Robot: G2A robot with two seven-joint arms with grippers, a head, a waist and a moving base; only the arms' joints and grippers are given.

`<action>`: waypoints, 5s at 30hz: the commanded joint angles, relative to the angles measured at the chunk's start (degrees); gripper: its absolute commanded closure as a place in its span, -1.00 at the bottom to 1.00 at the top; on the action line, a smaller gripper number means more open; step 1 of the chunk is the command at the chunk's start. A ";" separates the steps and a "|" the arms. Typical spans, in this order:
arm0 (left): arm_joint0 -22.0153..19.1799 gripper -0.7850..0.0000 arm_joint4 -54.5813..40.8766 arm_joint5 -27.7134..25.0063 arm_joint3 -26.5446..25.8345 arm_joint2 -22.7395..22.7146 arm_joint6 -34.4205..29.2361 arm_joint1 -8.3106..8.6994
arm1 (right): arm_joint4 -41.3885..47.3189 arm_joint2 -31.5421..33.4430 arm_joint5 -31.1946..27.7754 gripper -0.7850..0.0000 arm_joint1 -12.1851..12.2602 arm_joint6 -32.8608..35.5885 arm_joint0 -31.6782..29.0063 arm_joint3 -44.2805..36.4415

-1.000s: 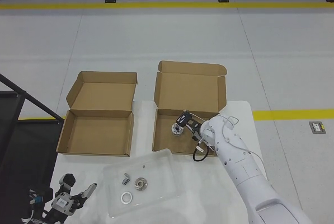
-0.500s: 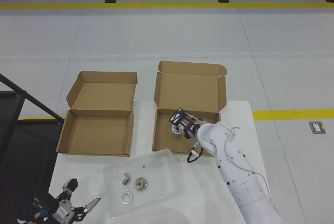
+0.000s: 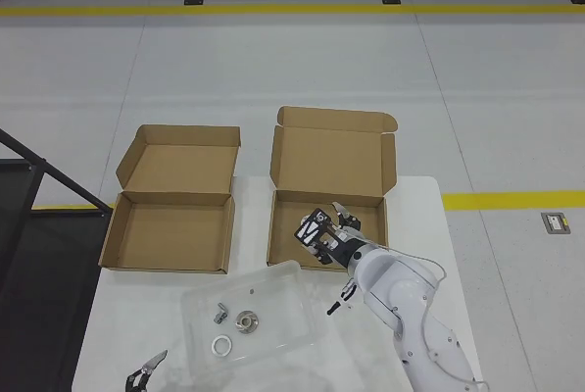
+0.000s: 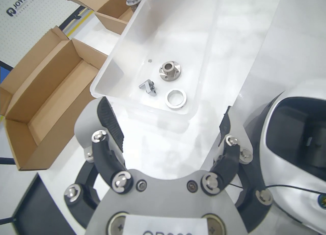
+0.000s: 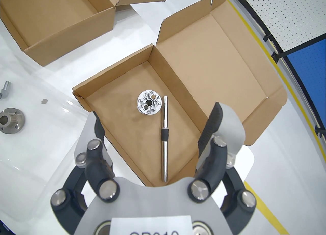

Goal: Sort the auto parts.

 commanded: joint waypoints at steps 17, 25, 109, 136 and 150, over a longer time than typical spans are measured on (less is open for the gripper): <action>-4.84 -1.00 -1.59 17.44 4.39 7.77 -4.96 -1.17 | -4.26 -0.75 -2.18 -1.00 1.16 -5.79 -3.76 -3.18; -5.76 -1.00 -4.45 17.85 4.82 6.40 -6.67 -1.12 | -5.68 -2.03 -3.19 -1.00 1.51 -5.87 -3.82 -3.59; -44.31 -0.18 -37.13 -6.03 -5.18 35.25 -103.15 -2.99 | -26.88 14.68 5.04 -1.00 10.73 -51.73 -42.71 -24.90; -49.79 0.15 -34.22 -2.00 5.81 41.66 -100.28 -4.06 | -26.88 14.68 5.04 -1.00 10.73 -51.73 -42.71 -24.90; -51.51 0.28 -34.60 -1.74 7.76 43.17 -101.00 -4.42 | -26.88 14.68 5.04 -1.00 10.73 -51.73 -42.71 -24.90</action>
